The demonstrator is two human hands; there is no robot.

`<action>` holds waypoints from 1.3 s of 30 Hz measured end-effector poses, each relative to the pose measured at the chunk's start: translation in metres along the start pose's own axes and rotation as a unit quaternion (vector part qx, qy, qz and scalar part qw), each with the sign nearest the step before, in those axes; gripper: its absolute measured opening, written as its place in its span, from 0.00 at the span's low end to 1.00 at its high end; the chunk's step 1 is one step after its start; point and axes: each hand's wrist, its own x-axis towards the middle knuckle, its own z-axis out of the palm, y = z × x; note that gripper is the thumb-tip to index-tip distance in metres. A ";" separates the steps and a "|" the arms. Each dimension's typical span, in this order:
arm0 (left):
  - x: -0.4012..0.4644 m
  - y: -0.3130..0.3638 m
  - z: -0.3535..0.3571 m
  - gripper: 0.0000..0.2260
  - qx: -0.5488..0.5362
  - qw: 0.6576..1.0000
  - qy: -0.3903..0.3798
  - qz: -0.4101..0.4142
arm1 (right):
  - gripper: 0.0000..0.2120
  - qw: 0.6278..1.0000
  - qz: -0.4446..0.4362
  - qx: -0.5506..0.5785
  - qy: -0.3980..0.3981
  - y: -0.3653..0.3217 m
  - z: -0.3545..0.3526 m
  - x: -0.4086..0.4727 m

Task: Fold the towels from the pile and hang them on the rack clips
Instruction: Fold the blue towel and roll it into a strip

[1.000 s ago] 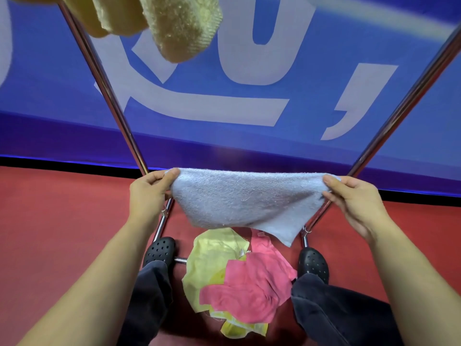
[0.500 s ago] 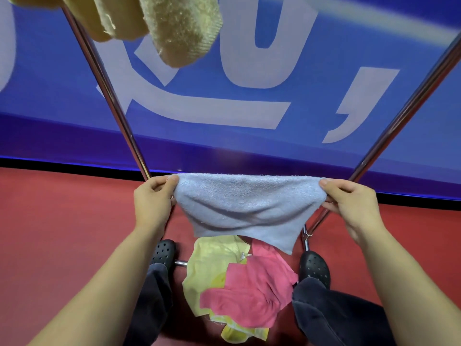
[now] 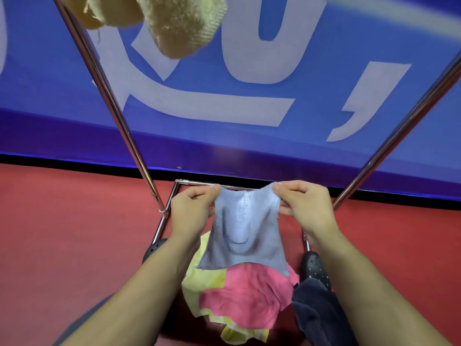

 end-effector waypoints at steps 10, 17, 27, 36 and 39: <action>0.001 -0.014 0.019 0.03 0.049 0.996 -0.072 0.015 | 0.05 0.996 -0.029 -0.072 -0.054 0.012 0.045 0.002; 0.003 -0.017 0.027 0.04 0.059 0.995 -0.070 0.026 | 0.05 0.990 -0.065 -0.120 -0.036 0.018 0.054 0.006; 0.001 -0.016 0.031 0.06 0.074 0.994 -0.068 0.040 | 0.08 0.980 -0.098 -0.174 0.002 0.021 0.055 0.010; -0.010 -0.014 0.031 0.11 0.082 0.986 -0.136 0.050 | 0.06 0.986 -0.104 -0.131 -0.011 0.011 0.053 0.003; -0.011 -0.010 0.030 0.17 0.061 0.979 -0.191 0.038 | 0.05 0.991 -0.090 -0.094 -0.037 0.007 0.047 0.004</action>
